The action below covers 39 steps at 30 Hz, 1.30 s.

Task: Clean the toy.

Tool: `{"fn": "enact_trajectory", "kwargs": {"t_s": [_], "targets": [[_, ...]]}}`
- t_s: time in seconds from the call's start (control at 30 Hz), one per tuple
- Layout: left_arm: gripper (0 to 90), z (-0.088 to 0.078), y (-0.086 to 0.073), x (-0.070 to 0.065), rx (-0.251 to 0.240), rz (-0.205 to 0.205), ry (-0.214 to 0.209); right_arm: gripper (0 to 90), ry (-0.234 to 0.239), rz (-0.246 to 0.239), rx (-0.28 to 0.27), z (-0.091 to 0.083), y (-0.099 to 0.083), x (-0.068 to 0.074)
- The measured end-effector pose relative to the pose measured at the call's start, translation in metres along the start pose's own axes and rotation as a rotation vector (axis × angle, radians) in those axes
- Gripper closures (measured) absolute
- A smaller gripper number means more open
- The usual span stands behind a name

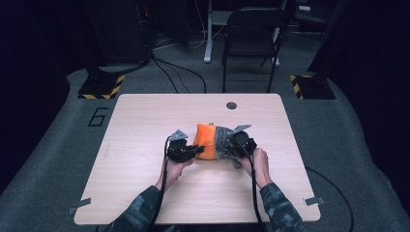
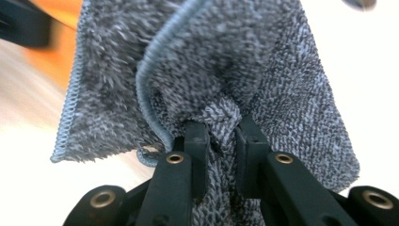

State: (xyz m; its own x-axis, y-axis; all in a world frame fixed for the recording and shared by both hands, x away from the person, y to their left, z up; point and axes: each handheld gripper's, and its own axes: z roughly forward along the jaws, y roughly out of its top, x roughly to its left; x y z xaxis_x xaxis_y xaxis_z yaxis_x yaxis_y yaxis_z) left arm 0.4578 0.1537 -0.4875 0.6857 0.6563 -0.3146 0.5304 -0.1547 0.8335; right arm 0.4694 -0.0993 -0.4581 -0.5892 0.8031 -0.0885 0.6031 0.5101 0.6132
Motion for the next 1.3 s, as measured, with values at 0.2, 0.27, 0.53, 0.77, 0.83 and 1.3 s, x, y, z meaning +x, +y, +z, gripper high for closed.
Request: {"fn": "enact_trajectory", "kwargs": {"t_s": [0.2, 0.27, 0.53, 0.77, 0.83, 1.3], "targets": [[83.5, -0.001, -0.001, 0.003, 0.002, -0.019, -0.002, 77.5, -0.011, 0.029, 0.071, 0.015, -0.009, -0.013], [83.4, -0.001, -0.001, 0.004, 0.003, -0.017, 0.001, 77.4, -0.008, 0.034, 0.067, 0.012, -0.008, -0.013], [83.3, -0.002, -0.001, 0.005, 0.005, -0.023, -0.002, 77.4, 0.061, -0.071, -0.126, -0.041, 0.023, 0.025], [83.2, -0.001, -0.002, 0.006, 0.011, -0.025, -0.007, 77.7, 0.076, -0.131, -0.103, -0.017, 0.028, 0.045], [83.2, 0.000, -0.002, 0.007, 0.011, -0.019, -0.005, 77.8, 0.083, -0.104, -0.089, -0.017, 0.026, 0.039], [83.3, 0.001, -0.002, 0.009, 0.012, -0.025, -0.011, 77.8, 0.055, 0.032, 0.019, 0.007, 0.003, -0.008]]}}
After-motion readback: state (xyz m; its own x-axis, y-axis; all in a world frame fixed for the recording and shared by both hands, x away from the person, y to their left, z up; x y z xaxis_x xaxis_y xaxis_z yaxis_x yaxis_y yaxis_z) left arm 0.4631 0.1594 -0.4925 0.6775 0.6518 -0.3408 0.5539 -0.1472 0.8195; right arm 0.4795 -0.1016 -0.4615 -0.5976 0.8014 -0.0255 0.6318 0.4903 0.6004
